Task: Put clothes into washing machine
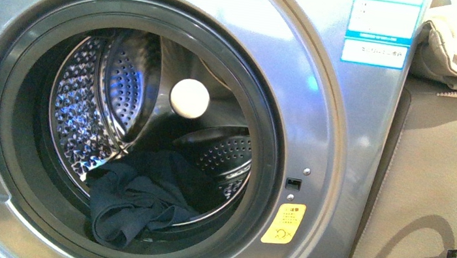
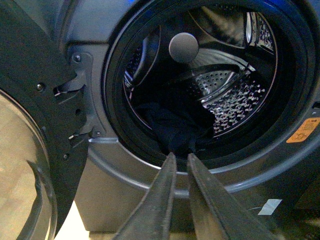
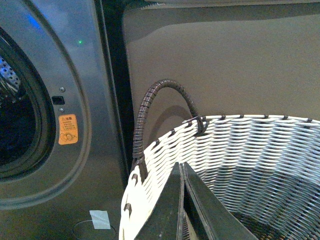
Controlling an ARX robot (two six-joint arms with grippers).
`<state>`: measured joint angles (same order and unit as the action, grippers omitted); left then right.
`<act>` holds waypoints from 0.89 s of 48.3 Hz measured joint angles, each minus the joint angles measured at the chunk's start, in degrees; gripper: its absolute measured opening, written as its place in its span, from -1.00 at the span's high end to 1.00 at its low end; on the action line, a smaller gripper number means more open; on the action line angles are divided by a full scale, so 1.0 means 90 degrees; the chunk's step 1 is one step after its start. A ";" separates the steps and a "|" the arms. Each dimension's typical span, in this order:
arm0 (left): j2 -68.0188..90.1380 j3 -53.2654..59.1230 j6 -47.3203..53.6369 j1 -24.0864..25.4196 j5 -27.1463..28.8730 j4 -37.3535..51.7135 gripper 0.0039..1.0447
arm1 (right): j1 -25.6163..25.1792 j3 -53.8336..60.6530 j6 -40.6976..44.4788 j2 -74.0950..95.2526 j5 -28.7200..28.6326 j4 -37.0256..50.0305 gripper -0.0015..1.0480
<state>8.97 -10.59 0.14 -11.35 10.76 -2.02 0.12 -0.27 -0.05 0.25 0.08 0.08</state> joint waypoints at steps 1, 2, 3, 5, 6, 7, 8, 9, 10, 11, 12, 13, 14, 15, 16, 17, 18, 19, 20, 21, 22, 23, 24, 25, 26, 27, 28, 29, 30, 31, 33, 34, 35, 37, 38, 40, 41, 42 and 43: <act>-0.0032 0.0041 -0.0002 0.0056 -0.0058 0.0012 0.88 | -0.0002 0.0000 0.0000 0.0000 0.0000 0.0000 0.95; -0.0063 0.0083 -0.0005 0.0114 -0.0104 0.0024 0.94 | -0.0002 0.0000 -0.0002 0.0000 0.0000 0.0000 0.95; -0.0092 0.0117 -0.0027 0.0165 -0.0163 0.0029 0.96 | -0.0002 0.0000 0.0000 0.0000 0.0000 0.0000 0.95; -0.0165 0.0185 -0.0019 0.0396 -0.0481 0.0032 0.93 | -0.0002 0.0000 0.0000 0.0000 0.0000 0.0000 0.95; -0.0202 0.0219 -0.0022 0.0568 -0.0758 0.0034 0.94 | -0.0002 0.0000 0.0000 0.0000 0.0000 0.0000 0.95; -0.0236 0.0253 -0.0022 0.0753 -0.0942 0.0034 0.94 | -0.0002 0.0000 0.0000 0.0000 0.0000 0.0000 0.95; -0.0262 0.0287 -0.0019 0.0911 -0.1066 0.0036 0.94 | -0.0002 0.0000 0.0000 0.0000 0.0000 0.0000 0.95; -0.0291 0.0316 -0.0022 0.1013 -0.1127 0.0039 0.94 | -0.0002 0.0000 0.0000 0.0000 0.0000 0.0000 0.95; -0.0308 0.0347 -0.0024 0.1090 -0.1144 0.0049 0.94 | -0.0002 0.0000 0.0000 0.0000 -0.0002 0.0000 0.95; -0.0345 0.0386 -0.0024 0.1185 -0.1139 0.0061 0.94 | 0.0000 0.0000 0.0000 0.0000 0.0000 0.0000 0.95; -0.0369 0.0423 -0.0027 0.1234 -0.1105 0.0066 0.94 | 0.0000 0.0000 0.0000 0.0000 0.0002 0.0000 0.95; -0.0389 0.0447 -0.0024 0.1241 -0.1120 0.0070 0.94 | -0.0002 0.0000 0.0000 0.0000 0.0002 0.0000 0.95; -0.0408 0.0474 -0.0024 0.1241 -0.1161 0.0078 0.94 | -0.0002 0.0000 0.0000 0.0000 0.0000 0.0000 0.95; -0.0425 0.0498 -0.0024 0.1241 -0.1166 0.0083 0.94 | -0.0002 0.0000 0.0000 0.0000 0.0000 0.0000 0.95; -0.0437 0.0522 -0.0024 0.1241 -0.1183 0.0090 0.94 | -0.0002 0.0000 0.0000 0.0000 -0.0002 0.0000 0.95; -0.0447 0.0534 -0.0024 0.1241 -0.1180 0.0095 0.94 | 0.0000 0.0000 0.0000 0.0000 -0.0002 0.0000 0.95; -0.0459 0.0554 -0.0024 0.1241 -0.1180 0.0102 0.94 | 0.0000 0.0000 0.0000 0.0000 0.0000 0.0000 0.95; -0.0471 0.0573 -0.0024 0.1241 -0.1183 0.0107 0.94 | 0.0000 0.0000 0.0000 0.0000 0.0000 0.0000 0.95; -0.0486 0.0593 -0.0024 0.1243 -0.1183 0.0109 0.94 | 0.0000 0.0000 0.0000 0.0000 0.0000 0.0000 0.95; -0.0500 0.0610 -0.0024 0.1243 -0.1183 0.0112 0.94 | -0.0002 0.0000 0.0000 0.0000 0.0000 0.0000 0.95; -0.0517 0.0627 -0.0024 0.1243 -0.1183 0.0117 0.94 | -0.0002 0.0000 0.0000 0.0000 0.0000 0.0000 0.95; -0.0532 0.0646 -0.0024 0.1243 -0.1183 0.0121 0.94 | -0.0002 0.0000 0.0000 0.0000 0.0000 0.0000 0.95; -0.0546 0.0661 -0.0024 0.1243 -0.1180 0.0126 0.94 | -0.0002 0.0000 0.0000 0.0000 0.0000 0.0000 0.95; -0.0559 0.0678 -0.0024 0.1243 -0.1178 0.0131 0.94 | -0.0002 0.0000 0.0000 0.0000 0.0000 0.0000 0.95; -0.0573 0.0695 -0.0024 0.1243 -0.1180 0.0136 0.94 | -0.0002 0.0000 0.0000 0.0000 0.0000 0.0000 0.95; -0.0585 0.0712 -0.0024 0.1243 -0.1178 0.0136 0.94 | -0.0002 0.0000 0.0000 0.0000 0.0000 0.0000 0.95; -0.0597 0.0726 -0.0024 0.1243 -0.1180 0.0141 0.94 | -0.0002 0.0000 0.0000 0.0000 0.0000 0.0000 0.95; -0.0610 0.0741 -0.0024 0.1243 -0.1180 0.0143 0.94 | -0.0002 0.0000 0.0000 0.0000 0.0000 0.0000 0.95; -0.0622 0.0755 -0.0024 0.1243 -0.1180 0.0146 0.94 | 0.0000 0.0000 0.0000 0.0000 0.0000 0.0000 0.95; -0.0631 0.0767 -0.0024 0.1243 -0.1180 0.0146 0.94 | -0.0002 0.0000 0.0000 0.0000 0.0000 0.0000 0.95; -0.0651 0.0789 -0.0024 0.1243 -0.1180 0.0148 0.94 | -0.0002 0.0000 0.0000 0.0000 0.0000 0.0000 0.95; -0.0663 0.0804 -0.0024 0.1243 -0.1180 0.0148 0.94 | -0.0002 0.0000 0.0000 0.0000 0.0000 0.0000 0.95; -0.0678 0.0823 -0.0024 0.1243 -0.1180 0.0148 0.94 | -0.0002 0.0000 0.0000 0.0000 0.0000 0.0000 0.95; -0.0697 0.0848 -0.0024 0.1243 -0.1180 0.0148 0.94 | -0.0002 0.0000 0.0000 0.0000 0.0000 0.0000 0.95; -0.0712 0.0862 -0.0024 0.1243 -0.1180 0.0148 0.94 | -0.0002 0.0000 0.0000 0.0000 0.0000 0.0000 0.95; -0.0726 0.0877 -0.0024 0.1243 -0.1180 0.0148 0.94 | -0.0002 0.0000 0.0000 0.0000 0.0000 0.0000 0.95; -0.0765 0.0908 -0.0024 0.1243 -0.1180 0.0165 0.94 | -0.0002 0.0000 0.0000 0.0000 0.0000 0.0000 0.95; -0.0826 0.0957 -0.0024 0.1243 -0.1180 0.0187 0.94 | -0.0002 0.0000 0.0000 0.0000 0.0000 0.0000 0.95; -0.0874 0.1015 -0.0024 0.1243 -0.1180 0.0192 0.94 | 0.0000 0.0000 0.0000 0.0000 0.0000 0.0000 0.95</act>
<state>1.10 -1.45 -0.08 -0.16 0.14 -0.30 0.12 -0.27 -0.05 0.25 0.08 0.08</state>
